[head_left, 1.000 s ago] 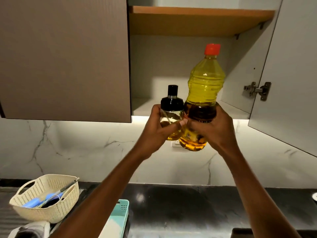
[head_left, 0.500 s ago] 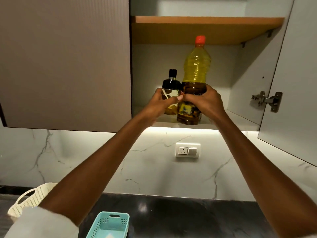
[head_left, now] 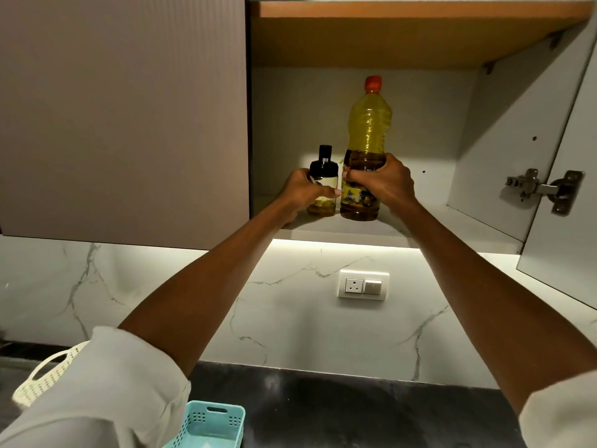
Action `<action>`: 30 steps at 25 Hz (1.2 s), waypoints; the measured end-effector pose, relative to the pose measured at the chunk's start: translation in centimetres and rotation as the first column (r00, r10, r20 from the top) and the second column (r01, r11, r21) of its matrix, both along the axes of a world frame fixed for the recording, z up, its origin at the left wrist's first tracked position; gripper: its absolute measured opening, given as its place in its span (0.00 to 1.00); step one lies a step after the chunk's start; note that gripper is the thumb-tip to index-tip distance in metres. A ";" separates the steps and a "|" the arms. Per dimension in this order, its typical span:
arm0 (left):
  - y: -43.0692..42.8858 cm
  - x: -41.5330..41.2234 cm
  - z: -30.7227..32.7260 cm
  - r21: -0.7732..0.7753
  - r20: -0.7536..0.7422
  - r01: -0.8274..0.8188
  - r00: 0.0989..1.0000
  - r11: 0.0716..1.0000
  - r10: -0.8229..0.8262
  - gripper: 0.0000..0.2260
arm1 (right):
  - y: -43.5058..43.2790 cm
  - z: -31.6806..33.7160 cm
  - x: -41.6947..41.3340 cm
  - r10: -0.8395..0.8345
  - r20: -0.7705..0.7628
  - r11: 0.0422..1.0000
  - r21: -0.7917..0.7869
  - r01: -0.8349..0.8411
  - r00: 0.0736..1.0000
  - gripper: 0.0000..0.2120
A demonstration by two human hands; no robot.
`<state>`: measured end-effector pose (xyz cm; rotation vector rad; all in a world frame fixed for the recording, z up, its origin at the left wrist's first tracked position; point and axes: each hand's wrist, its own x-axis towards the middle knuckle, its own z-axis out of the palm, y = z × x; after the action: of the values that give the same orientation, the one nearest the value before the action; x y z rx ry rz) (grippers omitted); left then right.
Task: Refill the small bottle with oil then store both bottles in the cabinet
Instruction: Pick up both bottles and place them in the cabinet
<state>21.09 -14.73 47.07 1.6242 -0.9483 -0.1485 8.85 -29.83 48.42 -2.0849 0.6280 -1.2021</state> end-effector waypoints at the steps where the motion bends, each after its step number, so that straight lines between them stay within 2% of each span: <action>1: -0.4 0.4 0.1 0.008 -0.007 -0.007 1.000 1.000 0.007 0.20 | -0.5 0.0 0.3 0.003 -0.001 1.000 0.004 -0.003 1.000 0.36; 8: -2.9 3.3 0.6 0.035 -0.052 -0.036 0.998 0.999 0.038 0.17 | -3.5 0.1 2.4 0.035 -0.013 0.998 0.049 -0.035 0.999 0.41; 13: -5.1 5.2 0.4 0.015 -0.037 -0.043 0.998 0.999 0.044 0.22 | -5.2 0.0 4.0 0.046 -0.034 0.998 0.055 -0.044 0.998 0.45; 21: -7.4 6.5 0.1 0.063 0.116 -0.230 0.968 0.971 0.222 0.25 | -6.5 -0.3 5.6 0.030 -0.034 0.996 0.083 -0.027 0.999 0.46; 26: -8.2 7.6 0.2 0.110 0.175 -0.281 0.950 0.953 0.260 0.24 | -7.2 -0.5 6.5 0.070 0.014 0.991 0.116 -0.071 0.997 0.44; 30: -8.5 8.0 0.0 0.135 0.199 -0.311 0.939 0.941 0.281 0.21 | -7.5 -0.3 7.0 0.075 0.008 0.994 0.077 -0.075 0.997 0.41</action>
<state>29.11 -23.28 47.10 1.9398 -0.8277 0.1321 15.81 -37.30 48.17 -2.0229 0.5795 -1.1234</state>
